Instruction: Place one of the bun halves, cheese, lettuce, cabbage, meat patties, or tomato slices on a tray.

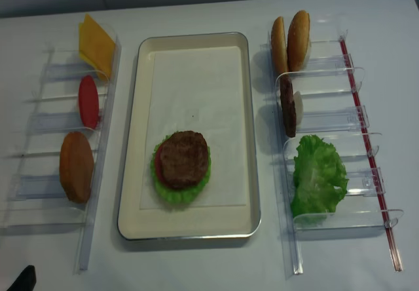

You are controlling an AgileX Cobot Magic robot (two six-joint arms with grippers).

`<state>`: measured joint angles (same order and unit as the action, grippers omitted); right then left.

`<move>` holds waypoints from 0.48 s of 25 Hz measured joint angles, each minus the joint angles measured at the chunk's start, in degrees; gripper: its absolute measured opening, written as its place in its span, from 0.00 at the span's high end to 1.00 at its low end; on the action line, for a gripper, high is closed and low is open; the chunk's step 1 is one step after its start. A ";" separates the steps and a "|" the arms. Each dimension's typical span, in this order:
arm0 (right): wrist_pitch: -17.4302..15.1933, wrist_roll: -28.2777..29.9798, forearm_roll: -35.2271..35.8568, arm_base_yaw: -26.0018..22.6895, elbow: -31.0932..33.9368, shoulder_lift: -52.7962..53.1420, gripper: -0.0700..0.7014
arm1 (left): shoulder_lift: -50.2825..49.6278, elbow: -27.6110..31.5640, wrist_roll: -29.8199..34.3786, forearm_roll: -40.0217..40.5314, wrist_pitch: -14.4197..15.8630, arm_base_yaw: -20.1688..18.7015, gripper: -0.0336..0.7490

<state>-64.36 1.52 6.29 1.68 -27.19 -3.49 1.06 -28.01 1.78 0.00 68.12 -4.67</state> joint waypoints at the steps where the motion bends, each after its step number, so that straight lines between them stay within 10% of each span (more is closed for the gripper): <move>1: 0.00 0.00 0.00 0.00 0.00 0.00 0.14 | 0.00 0.00 0.00 0.00 0.00 0.00 0.36; 12: 0.00 0.00 0.00 0.00 0.00 0.00 0.14 | 0.00 0.00 0.00 0.00 0.00 0.00 0.36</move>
<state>-64.36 1.52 6.29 1.68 -27.19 -3.49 1.06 -28.01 1.78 0.00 68.12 -4.67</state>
